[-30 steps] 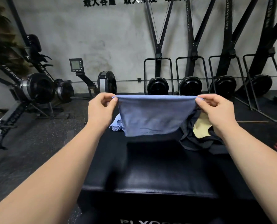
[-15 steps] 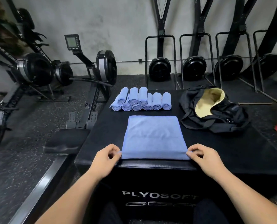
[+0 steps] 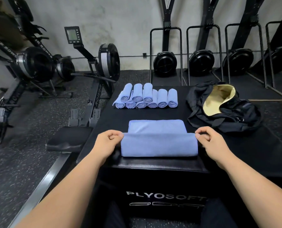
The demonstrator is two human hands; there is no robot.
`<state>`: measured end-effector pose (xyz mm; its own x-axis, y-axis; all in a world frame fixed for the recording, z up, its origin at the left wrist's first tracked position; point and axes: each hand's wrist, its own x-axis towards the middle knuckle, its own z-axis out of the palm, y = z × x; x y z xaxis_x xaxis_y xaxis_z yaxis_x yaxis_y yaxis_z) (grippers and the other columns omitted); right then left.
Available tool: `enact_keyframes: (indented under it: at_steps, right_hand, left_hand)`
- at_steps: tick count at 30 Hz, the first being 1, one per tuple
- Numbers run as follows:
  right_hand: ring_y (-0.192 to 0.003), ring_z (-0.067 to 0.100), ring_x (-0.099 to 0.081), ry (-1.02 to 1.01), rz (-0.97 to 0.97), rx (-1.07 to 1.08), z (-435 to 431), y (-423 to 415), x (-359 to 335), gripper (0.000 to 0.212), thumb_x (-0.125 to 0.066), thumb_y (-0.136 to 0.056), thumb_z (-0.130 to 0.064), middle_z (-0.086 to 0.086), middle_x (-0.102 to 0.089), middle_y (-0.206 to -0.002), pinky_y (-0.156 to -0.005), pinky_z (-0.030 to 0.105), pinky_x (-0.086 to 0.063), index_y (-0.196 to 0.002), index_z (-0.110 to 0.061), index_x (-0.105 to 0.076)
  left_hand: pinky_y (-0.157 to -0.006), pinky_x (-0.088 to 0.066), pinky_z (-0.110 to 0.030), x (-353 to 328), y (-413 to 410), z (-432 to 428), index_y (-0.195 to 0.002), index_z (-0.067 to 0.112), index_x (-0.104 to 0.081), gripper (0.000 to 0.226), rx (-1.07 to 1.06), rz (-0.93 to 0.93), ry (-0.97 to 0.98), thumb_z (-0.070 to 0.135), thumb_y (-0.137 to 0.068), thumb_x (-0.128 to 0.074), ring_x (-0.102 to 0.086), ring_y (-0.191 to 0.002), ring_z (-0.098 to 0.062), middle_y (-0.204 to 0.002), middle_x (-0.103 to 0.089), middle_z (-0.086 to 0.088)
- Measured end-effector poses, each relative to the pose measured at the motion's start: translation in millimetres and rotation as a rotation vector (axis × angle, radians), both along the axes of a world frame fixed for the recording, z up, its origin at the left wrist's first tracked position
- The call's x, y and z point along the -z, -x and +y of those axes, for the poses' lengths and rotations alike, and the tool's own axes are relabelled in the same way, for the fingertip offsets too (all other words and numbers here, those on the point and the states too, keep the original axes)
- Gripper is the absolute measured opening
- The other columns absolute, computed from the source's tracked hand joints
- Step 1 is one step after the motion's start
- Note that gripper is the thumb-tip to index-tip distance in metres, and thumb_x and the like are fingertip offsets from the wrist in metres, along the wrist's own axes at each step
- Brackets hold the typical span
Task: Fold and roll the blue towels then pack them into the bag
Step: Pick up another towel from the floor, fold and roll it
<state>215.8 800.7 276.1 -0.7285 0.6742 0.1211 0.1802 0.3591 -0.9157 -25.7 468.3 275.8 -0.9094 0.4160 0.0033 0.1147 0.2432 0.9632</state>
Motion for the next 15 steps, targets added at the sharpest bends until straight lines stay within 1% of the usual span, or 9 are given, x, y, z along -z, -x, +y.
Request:
enact_keyframes:
  at_steps: [2,4,5,7,9,10,12,13,15]
  right_hand:
    - [-0.060,0.012,-0.049,0.013,0.002,0.016,8.5,17.9,-2.8,0.017,-0.064,-0.101,-0.010,-0.002,-0.057,-0.060,-0.069,0.028,-0.049,-0.096,-0.025,-0.068]
    - [-0.064,0.017,-0.058,-0.006,-0.010,0.048,17.0,36.7,-2.9,0.027,-0.059,-0.101,-0.007,0.006,-0.067,-0.073,-0.072,0.039,-0.057,-0.090,-0.027,-0.072]
    - [-0.066,0.020,-0.059,-0.032,-0.030,0.073,21.2,45.0,-2.3,0.032,-0.057,-0.101,-0.007,0.007,-0.069,-0.077,-0.073,0.042,-0.057,-0.087,-0.030,-0.075]
    - [-0.064,0.021,-0.056,-0.064,-0.073,0.115,29.0,61.2,-1.6,0.037,-0.054,-0.099,-0.008,0.002,-0.071,-0.078,-0.067,0.036,-0.050,-0.083,-0.034,-0.077]
    - [-0.063,0.015,-0.054,-0.067,-0.094,0.154,33.3,75.4,-4.2,0.039,-0.052,-0.098,-0.009,-0.007,-0.072,-0.081,-0.065,0.031,-0.043,-0.084,-0.033,-0.079]
    - [-0.071,0.013,-0.057,-0.059,-0.099,0.162,34.9,81.2,-4.9,0.039,-0.050,-0.098,-0.010,-0.011,-0.072,-0.088,-0.071,0.031,-0.045,-0.087,-0.032,-0.079]
    - [-0.099,0.009,-0.063,-0.026,-0.100,0.149,37.2,92.8,-4.2,0.038,-0.046,-0.100,-0.013,-0.015,-0.073,-0.106,-0.094,0.030,-0.047,-0.095,-0.029,-0.081]
    - [-0.111,0.009,-0.062,-0.007,-0.096,0.132,38.9,98.0,-2.5,0.038,-0.045,-0.100,-0.014,-0.015,-0.073,-0.112,-0.103,0.031,-0.046,-0.099,-0.027,-0.081]
    - [-0.124,0.013,-0.060,-0.008,-0.119,0.087,41.1,107.4,1.4,0.039,-0.043,-0.102,-0.012,-0.008,-0.072,-0.125,-0.114,0.035,-0.042,-0.111,-0.023,-0.080]
  left_hand:
    - [-0.071,-0.048,-0.031,-2.4,11.9,14.3,-0.101,0.019,-0.071,0.009,-0.034,0.020,-0.018,0.018,-0.094,-0.078,-0.055,-0.067,-0.012,-0.069,-0.066,0.000]
    - [-0.071,-0.047,-0.033,-3.6,24.6,27.6,-0.099,0.020,-0.064,0.013,-0.050,0.035,-0.020,0.014,-0.095,-0.074,-0.053,-0.066,-0.012,-0.068,-0.064,0.001]
    - [-0.072,-0.047,-0.033,-3.8,30.1,33.5,-0.096,0.021,-0.063,0.013,-0.052,0.044,-0.014,0.011,-0.095,-0.071,-0.052,-0.066,-0.012,-0.069,-0.063,0.001]
    - [-0.072,-0.047,-0.034,-3.7,41.7,44.9,-0.090,0.021,-0.068,0.018,-0.054,0.074,0.008,0.004,-0.094,-0.066,-0.054,-0.068,-0.013,-0.074,-0.065,0.000]
    - [-0.071,-0.048,-0.031,0.0,52.9,54.9,-0.087,0.021,-0.074,0.025,-0.071,0.083,0.023,0.000,-0.096,-0.064,-0.057,-0.070,-0.014,-0.082,-0.072,-0.003]
    - [-0.071,-0.049,-0.030,1.7,57.0,59.0,-0.088,0.021,-0.076,0.027,-0.078,0.077,0.021,-0.001,-0.097,-0.063,-0.058,-0.070,-0.013,-0.087,-0.076,-0.004]
    - [-0.075,-0.051,-0.029,6.6,66.1,68.0,-0.092,0.024,-0.079,0.030,-0.082,0.068,0.024,0.002,-0.100,-0.060,-0.062,-0.074,-0.011,-0.096,-0.079,0.000]
    - [-0.079,-0.052,-0.029,10.2,70.5,72.2,-0.094,0.026,-0.080,0.031,-0.080,0.064,0.037,0.004,-0.100,-0.059,-0.064,-0.078,-0.009,-0.099,-0.079,0.004]
    - [-0.089,-0.055,-0.031,14.8,75.1,80.0,-0.102,0.028,-0.081,0.032,-0.065,0.058,0.074,0.005,-0.100,-0.059,-0.068,-0.090,-0.008,-0.109,-0.077,0.009]
